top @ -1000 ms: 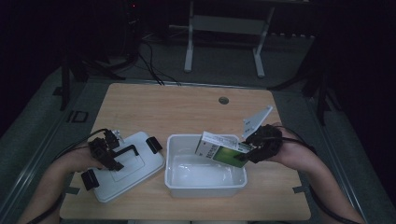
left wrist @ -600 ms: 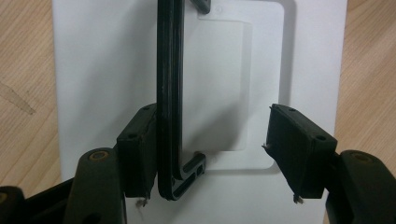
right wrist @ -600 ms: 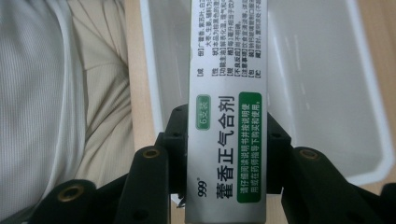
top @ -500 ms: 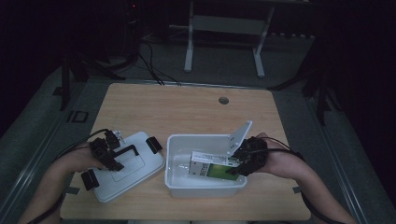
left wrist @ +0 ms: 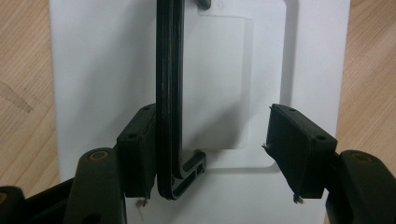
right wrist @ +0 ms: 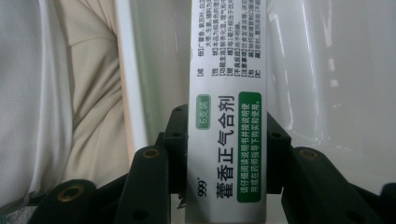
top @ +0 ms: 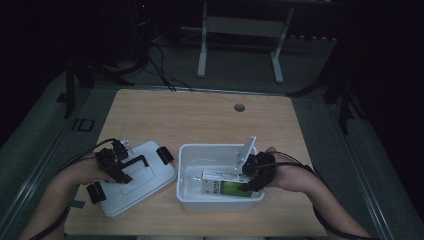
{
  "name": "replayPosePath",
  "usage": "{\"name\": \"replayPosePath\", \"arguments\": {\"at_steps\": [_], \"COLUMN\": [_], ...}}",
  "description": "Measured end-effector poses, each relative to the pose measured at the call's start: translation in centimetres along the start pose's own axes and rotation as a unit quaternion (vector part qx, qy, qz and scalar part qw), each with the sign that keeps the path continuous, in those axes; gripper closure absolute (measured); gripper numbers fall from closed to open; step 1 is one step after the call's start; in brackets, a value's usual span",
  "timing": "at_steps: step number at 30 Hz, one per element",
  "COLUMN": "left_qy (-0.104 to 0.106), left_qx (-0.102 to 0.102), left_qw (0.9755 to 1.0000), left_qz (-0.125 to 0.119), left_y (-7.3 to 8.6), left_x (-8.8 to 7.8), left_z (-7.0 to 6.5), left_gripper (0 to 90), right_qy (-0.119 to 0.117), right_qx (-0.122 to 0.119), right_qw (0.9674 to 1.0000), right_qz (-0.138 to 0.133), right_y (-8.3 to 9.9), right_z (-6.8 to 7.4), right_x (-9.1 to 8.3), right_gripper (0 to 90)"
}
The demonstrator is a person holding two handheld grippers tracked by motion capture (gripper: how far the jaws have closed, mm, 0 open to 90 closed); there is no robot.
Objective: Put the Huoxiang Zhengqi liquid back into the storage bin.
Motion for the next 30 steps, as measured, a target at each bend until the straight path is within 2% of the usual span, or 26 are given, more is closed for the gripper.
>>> {"name": "replayPosePath", "arguments": {"at_steps": [11, 20, 24, 30], "left_qy": [0.000, 0.000, -0.002, -0.001], "left_qx": [-0.002, -0.002, 0.001, -0.001], "left_qw": [1.0000, 1.0000, 1.0000, 1.0000], "left_qz": [0.006, 0.005, 0.005, 0.003], "left_y": [0.1, 0.1, 0.1, 0.0], "left_x": [0.1, 0.2, 0.2, 0.1], "left_z": [0.0, 0.0, 0.1, 0.0], "left_gripper": [37.2, 37.2, 37.3, 37.3], "right_qy": [-0.008, -0.016, -0.019, -0.020], "right_qx": [0.006, 0.015, 0.010, 0.001], "right_qw": [0.9996, 0.9989, 0.9987, 0.9976], "right_qz": [0.026, 0.042, 0.046, 0.066], "right_y": [0.1, 0.9, 0.9, 0.7], "right_z": [-0.7, -1.3, -1.3, -1.2], "right_x": [2.3, 3.7, 3.9, 4.3], "right_gripper": [63.7, 63.6, 63.4, 63.1]}}
Point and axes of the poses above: each handheld gripper's, and its own axes: x roughly forward along the jaws, y roughly out of its underside, z roughly to its left, the point moved 5 cm from there along x, roughly forward along the jaws, and after that the axes turned 3 degrees about -z, right-handed, at the moved point
